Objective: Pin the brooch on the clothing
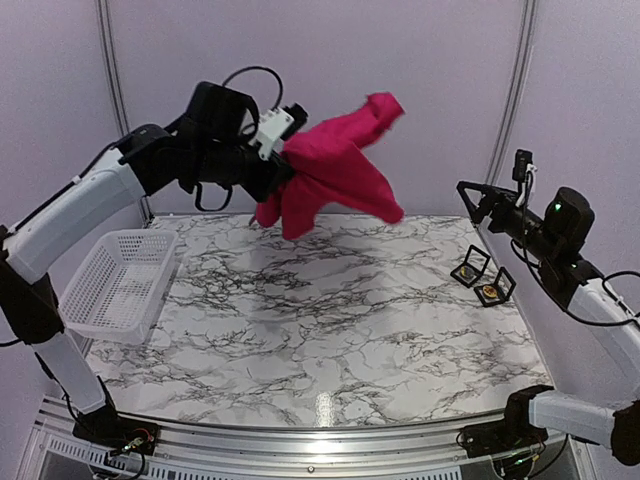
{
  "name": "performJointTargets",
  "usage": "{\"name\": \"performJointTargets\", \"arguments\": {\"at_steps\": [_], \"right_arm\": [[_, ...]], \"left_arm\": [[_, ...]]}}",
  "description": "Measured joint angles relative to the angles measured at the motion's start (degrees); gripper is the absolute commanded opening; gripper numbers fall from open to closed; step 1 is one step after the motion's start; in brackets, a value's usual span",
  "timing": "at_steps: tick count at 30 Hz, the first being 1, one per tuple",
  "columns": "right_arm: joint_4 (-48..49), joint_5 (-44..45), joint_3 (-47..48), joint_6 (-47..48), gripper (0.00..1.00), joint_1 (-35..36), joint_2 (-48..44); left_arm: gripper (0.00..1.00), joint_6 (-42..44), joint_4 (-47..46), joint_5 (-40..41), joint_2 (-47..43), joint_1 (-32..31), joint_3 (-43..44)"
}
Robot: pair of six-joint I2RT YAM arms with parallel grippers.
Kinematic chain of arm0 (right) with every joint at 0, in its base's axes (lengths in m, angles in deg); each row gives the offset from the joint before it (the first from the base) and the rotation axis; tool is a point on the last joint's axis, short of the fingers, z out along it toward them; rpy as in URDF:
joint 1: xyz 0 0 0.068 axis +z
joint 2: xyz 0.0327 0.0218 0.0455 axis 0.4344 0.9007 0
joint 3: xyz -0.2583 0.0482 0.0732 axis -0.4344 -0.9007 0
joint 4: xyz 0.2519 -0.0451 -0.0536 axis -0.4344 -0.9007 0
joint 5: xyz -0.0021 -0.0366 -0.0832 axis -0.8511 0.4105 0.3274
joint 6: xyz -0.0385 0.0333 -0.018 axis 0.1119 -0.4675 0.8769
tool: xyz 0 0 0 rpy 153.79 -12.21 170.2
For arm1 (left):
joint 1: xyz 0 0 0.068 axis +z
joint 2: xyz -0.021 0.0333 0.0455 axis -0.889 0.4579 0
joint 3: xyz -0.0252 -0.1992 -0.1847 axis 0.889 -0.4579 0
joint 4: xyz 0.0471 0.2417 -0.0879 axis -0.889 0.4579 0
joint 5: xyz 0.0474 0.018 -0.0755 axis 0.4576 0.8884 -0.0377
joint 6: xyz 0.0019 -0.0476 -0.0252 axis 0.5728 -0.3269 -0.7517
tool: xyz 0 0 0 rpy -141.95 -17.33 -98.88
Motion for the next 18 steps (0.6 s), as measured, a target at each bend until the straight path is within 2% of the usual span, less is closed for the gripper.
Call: {"name": "performJointTargets", "arguments": {"at_steps": [3,7,11,14,16,18], "right_arm": [[-2.47,-0.26,1.18,-0.17,0.96,0.66,1.75],[-8.33,-0.22,3.67,0.87,0.9,1.27,5.35],[-15.1,0.09,5.49,2.29,0.82,2.23,9.53],[-20.63,1.99,6.62,3.54,0.8,5.01,12.28],[-23.34,3.85,6.95,4.48,0.8,9.03,12.85],[-24.98,5.53,7.02,5.01,0.79,14.19,12.92]], "left_arm": [[0.0,0.85,0.09,-7.13,5.33,-2.12,-2.78],[0.0,1.73,0.76,-13.53,17.0,-2.4,-5.03],[0.01,2.49,1.79,-15.41,28.41,-2.32,-3.85],[0.01,3.02,2.43,-16.04,33.66,-2.1,-1.75],[0.05,3.15,2.47,-16.44,34.86,-1.86,-0.85],[0.15,3.1,2.38,-16.83,34.84,-1.55,-0.11]]}}
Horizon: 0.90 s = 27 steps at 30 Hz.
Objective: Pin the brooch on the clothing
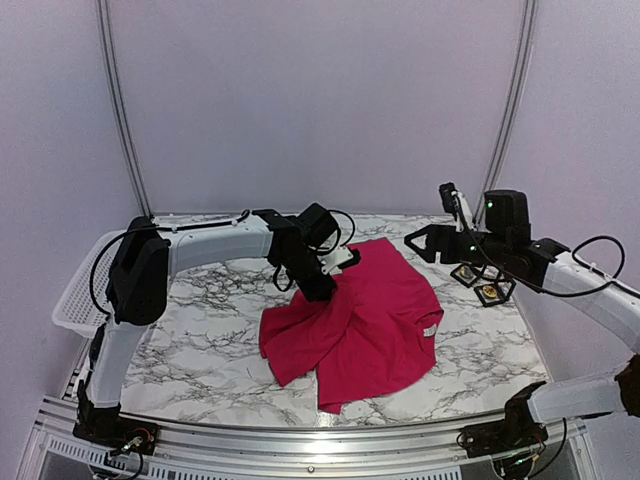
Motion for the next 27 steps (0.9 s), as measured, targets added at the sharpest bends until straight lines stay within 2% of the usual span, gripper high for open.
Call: {"name": "performJointTargets", "arguments": {"at_steps": [2,3,5,7,8,11,14,17,20,23,27], "right_arm": [[-1.25,1.92,0.0,0.0,0.77,5.38,0.22],[-1.68,2.82,-0.07,-0.15,0.76,7.52,0.55],[-2.34,4.52,-0.37,-0.68,0.72,10.12,1.66],[-3.78,6.93,-0.98,-1.81,0.68,11.67,3.69],[-4.74,8.22,-1.29,-2.43,0.65,12.26,4.96],[-8.22,12.48,-1.95,-3.76,0.57,14.29,8.35],[-10.51,14.95,-2.27,-3.98,0.5,19.34,10.82],[-11.17,15.13,-2.47,-4.11,0.39,26.18,14.25],[-12.13,15.78,-2.89,-5.25,0.35,29.62,19.39],[-13.53,18.69,-3.63,-6.56,0.32,29.05,24.06],[-13.42,20.96,-1.66,-6.25,0.28,25.31,27.78]], "left_arm": [[0.33,-0.15,-0.55,-0.37,-0.2,0.48,0.28],[0.49,-0.42,-0.81,-0.48,-0.26,0.83,0.24],[0.7,-1.03,-1.86,-0.68,-0.55,1.97,-0.5],[0.81,-2.6,-3.63,0.02,-1.75,3.98,-2.91],[0.83,-3.65,-4.83,0.74,-2.8,5.31,-4.83],[0.85,-5.62,-8.98,3.89,-9.01,9.05,-13.35],[0.86,-6.32,-12.96,6.95,-21.46,11.39,-25.68],[0.77,-7.91,-16.2,7.8,-34.45,8.9,-34.42],[0.72,-10.97,-19.54,6.19,-42.62,5.33,-41.53],[0.71,-12.98,-20.87,4.72,-44.39,1.22,-48.26],[0.7,-15.69,-20.81,3.52,-39.1,-3.58,-55.23]]}}
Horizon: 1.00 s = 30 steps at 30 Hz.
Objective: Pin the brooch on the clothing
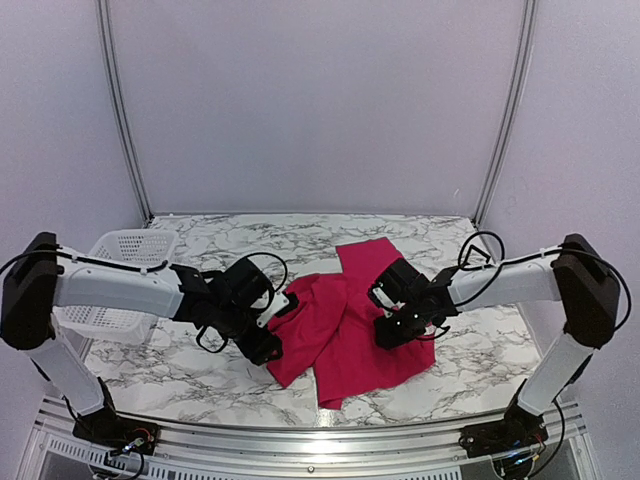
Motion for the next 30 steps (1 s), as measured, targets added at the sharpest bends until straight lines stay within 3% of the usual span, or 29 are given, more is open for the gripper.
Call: {"name": "performJointTargets", "arguments": {"at_steps": [4,8,16,20,25,28,30], "right_arm": [[1.33,1.95,6.23,2.47,0.28,-5.57,6.34],[1.86,4.24,17.35,6.4,0.28,-10.19,15.78],[0.48,6.64,43.19,12.39,0.31,-17.14,34.01],[-3.89,7.65,53.4,14.14,0.38,-19.3,37.48],[-4.85,10.23,51.04,15.85,0.44,-16.39,29.31],[-3.06,10.43,41.38,14.78,0.46,-9.7,19.37],[-1.6,9.9,35.21,12.24,0.54,-4.48,14.53]], "left_arm": [[0.66,-1.07,-0.2,3.87,8.26,-0.59,0.2],[0.66,-2.54,-0.39,9.42,16.92,3.28,10.54],[0.8,-3.45,0.2,20.17,27.61,17.05,24.5],[0.85,-2.91,0.79,22.03,27.78,21.11,26.18],[0.83,-1.75,1.03,19.56,20.59,20.92,21.44],[0.79,-0.72,1.01,16.15,15.61,19.1,18.01],[0.8,0.52,0.85,14.29,14.14,17.44,16.44]]}}
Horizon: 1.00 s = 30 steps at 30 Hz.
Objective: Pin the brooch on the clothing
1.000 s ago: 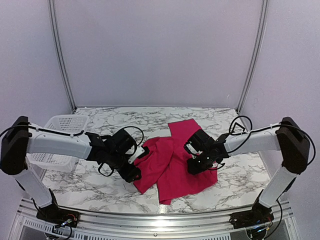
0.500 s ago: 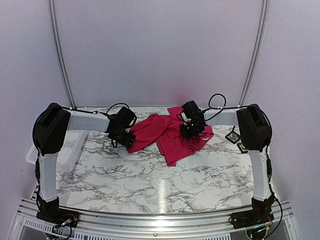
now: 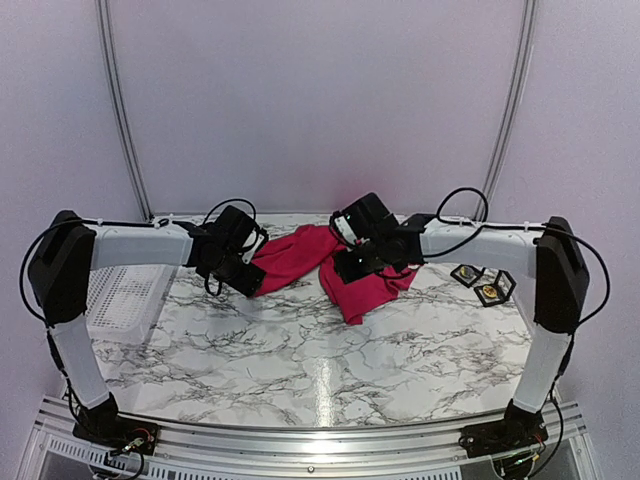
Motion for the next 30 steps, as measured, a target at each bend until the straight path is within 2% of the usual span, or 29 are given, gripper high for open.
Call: {"name": "performJointTargets", "arguments": {"at_steps": [4,8,11,13,14,15,16,18,19,22,25,30], "right_arm": [[1.97,-0.96,-9.11,-5.22,0.61,7.82,-2.25],[1.97,-1.14,-12.13,-8.31,0.6,9.38,1.14],[2.12,0.66,-12.11,-9.49,0.54,9.2,4.66],[2.58,2.29,-11.96,-9.99,0.44,9.14,5.86],[2.69,2.91,-11.74,-10.01,0.38,9.01,5.9],[2.93,3.37,-11.72,-10.21,0.3,8.9,5.92],[2.86,3.5,-11.72,-10.01,0.19,8.74,6.01],[2.82,3.96,-11.74,-10.19,0.0,8.07,6.23],[2.78,4.02,-11.76,-9.99,0.0,7.61,6.25],[2.32,3.93,-12.0,-9.81,0.0,6.14,5.14],[0.72,3.54,-13.29,-9.07,0.0,4.13,-0.04],[-2.34,2.45,-13.99,-6.36,0.0,-0.85,-17.51]], "left_arm": [[0.83,3.76,-0.2,-1.33,1.4,-5.07,-1.99],[0.83,6.32,-0.22,1.42,6.71,-6.93,-0.11],[0.82,7.61,-0.66,4.31,8.9,-6.25,2.38],[0.79,8.02,-0.72,5.99,9.57,-5.68,3.48],[0.75,8.15,-0.72,6.51,9.88,-5.49,3.76],[0.66,8.41,-0.85,7.26,10.32,-5.05,3.98],[0.55,8.37,-0.98,7.61,10.62,-4.72,4.0],[0.2,8.35,-1.77,8.11,11.19,-3.91,4.02],[0.0,8.02,-2.03,8.15,11.23,-3.54,4.04],[0.0,8.07,-2.12,8.15,11.37,-1.95,3.78],[0.0,7.19,-2.23,8.02,9.33,-0.63,1.97],[0.0,4.94,0.96,6.97,-3.8,0.35,-1.49]]}}
